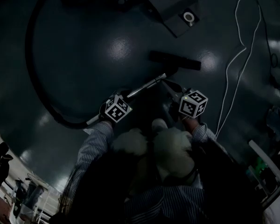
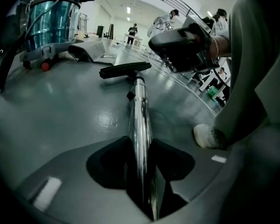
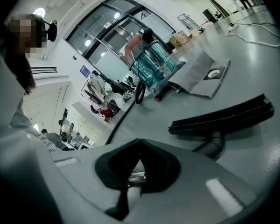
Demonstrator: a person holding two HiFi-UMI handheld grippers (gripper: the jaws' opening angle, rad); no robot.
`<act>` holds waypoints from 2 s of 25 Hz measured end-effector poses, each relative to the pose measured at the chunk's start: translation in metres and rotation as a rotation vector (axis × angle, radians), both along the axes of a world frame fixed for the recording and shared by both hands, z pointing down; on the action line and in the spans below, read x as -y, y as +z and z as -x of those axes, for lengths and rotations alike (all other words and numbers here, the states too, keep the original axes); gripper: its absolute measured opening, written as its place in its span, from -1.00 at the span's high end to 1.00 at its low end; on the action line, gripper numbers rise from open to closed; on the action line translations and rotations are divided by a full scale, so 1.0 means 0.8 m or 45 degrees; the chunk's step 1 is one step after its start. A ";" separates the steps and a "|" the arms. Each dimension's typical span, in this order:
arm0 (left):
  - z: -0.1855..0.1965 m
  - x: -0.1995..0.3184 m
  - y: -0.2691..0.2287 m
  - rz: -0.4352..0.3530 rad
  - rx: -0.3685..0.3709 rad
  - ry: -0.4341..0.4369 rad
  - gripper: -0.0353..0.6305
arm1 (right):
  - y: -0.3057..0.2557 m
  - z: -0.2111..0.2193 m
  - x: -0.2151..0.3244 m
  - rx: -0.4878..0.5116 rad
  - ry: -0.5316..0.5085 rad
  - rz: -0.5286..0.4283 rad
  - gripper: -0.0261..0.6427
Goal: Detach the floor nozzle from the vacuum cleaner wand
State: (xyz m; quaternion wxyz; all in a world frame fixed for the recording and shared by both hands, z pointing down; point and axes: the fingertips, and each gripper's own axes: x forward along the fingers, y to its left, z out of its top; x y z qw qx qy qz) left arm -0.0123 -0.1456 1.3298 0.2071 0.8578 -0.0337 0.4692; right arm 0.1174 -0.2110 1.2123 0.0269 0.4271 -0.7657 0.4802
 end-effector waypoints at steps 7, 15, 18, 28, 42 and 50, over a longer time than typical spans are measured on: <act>-0.016 0.009 -0.101 -0.007 -0.107 -0.021 0.36 | -0.091 -0.026 0.016 0.044 0.055 -0.031 0.92; -0.039 -0.004 -0.316 -0.033 -0.158 0.027 0.36 | -0.324 -0.049 0.030 0.081 0.138 -0.136 0.92; -0.047 -0.006 -0.414 -0.054 -0.196 0.000 0.36 | -0.436 -0.048 0.029 0.105 0.129 -0.193 0.92; -0.067 -0.011 -0.770 -0.141 -0.374 -0.155 0.36 | -0.841 -0.019 0.024 0.091 0.051 -0.409 0.92; -0.043 -0.051 -1.060 -0.372 -0.600 -0.502 0.35 | -1.192 0.099 -0.050 0.138 -0.173 -0.835 0.92; -0.022 -0.051 -1.105 -0.438 -0.698 -0.596 0.35 | -1.251 0.142 -0.070 0.047 -0.345 -0.999 0.92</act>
